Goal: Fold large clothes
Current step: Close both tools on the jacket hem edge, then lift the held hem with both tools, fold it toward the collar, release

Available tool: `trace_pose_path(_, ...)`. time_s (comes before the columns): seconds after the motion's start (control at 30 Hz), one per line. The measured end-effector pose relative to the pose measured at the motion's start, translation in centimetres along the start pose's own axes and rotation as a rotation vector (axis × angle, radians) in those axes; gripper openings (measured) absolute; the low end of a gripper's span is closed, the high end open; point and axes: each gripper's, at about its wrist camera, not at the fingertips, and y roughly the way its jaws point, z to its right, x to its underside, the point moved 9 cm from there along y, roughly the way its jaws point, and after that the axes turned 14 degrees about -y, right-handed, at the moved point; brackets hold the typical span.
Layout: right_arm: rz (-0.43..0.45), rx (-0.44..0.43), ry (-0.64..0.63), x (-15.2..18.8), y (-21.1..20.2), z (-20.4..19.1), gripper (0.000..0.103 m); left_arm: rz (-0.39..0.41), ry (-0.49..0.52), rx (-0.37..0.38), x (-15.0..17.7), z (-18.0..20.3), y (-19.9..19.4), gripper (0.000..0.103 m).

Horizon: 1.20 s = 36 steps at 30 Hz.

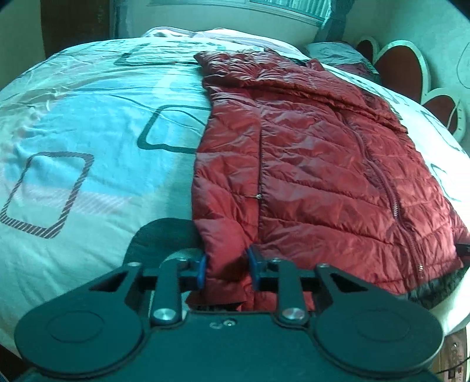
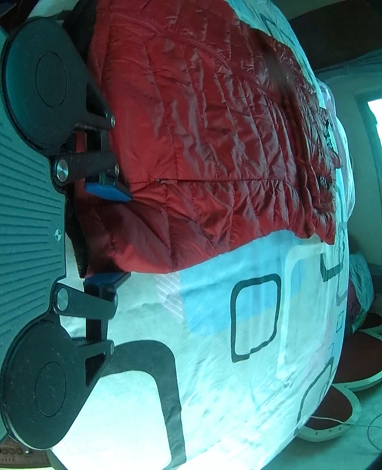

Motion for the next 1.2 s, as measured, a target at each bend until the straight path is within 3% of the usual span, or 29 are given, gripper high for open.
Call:
trace_pose_path(0.1, -0.003, -0.011, -0.008, -0.2, -0.1, -0.3, 0.03, -0.006, 0.015, 0.018, 0.2, 0.4, -0.1, 0.014)
trace_pose_path(0.17, 0.002, -0.019, -0.007, -0.2, -0.2, -0.5, 0.017, -0.001, 0.016, 0.028, 0.2, 0.4, -0.3, 0.011)
trace_pose_path(0.4, 0.028, -0.011, -0.013, -1.0, -1.3, -0.8, 0.013, 0.023, -0.004, 0.068, -1.0, 0.6, -1.6, 0.007)
trace_pose_path(0.57, 0.094, -0.007, -0.034, -3.1, -3.3, -0.9, 0.013, 0.071, -0.015, 0.113, -3.0, 1.3, -3.4, 0.007)
trace_pose_path(0.9, 0.242, 0.015, -0.045, -10.9, -5.6, 0.5, 0.013, 0.183, -0.083, 0.202, -10.4, 3.6, -4.3, 0.007)
trace_pose_path(1.0, 0.283, 0.027, -0.05, -14.1, -4.9, 1.7, 0.013, 0.218, -0.083, 0.202, -13.3, 4.6, -3.3, 0.007)
trace_pose_path(1.07, 0.301, 0.035, -0.047, -16.3, -4.0, 2.6, 0.001, 0.235, -0.084, 0.201, -15.1, 5.2, -2.4, 0.007)
trace_pose_path(1.2, 0.305, 0.025, -0.045, -20.1, -1.4, 3.6, 0.001, 0.256, -0.087, 0.189, -18.9, 6.6, 0.2, 0.007)
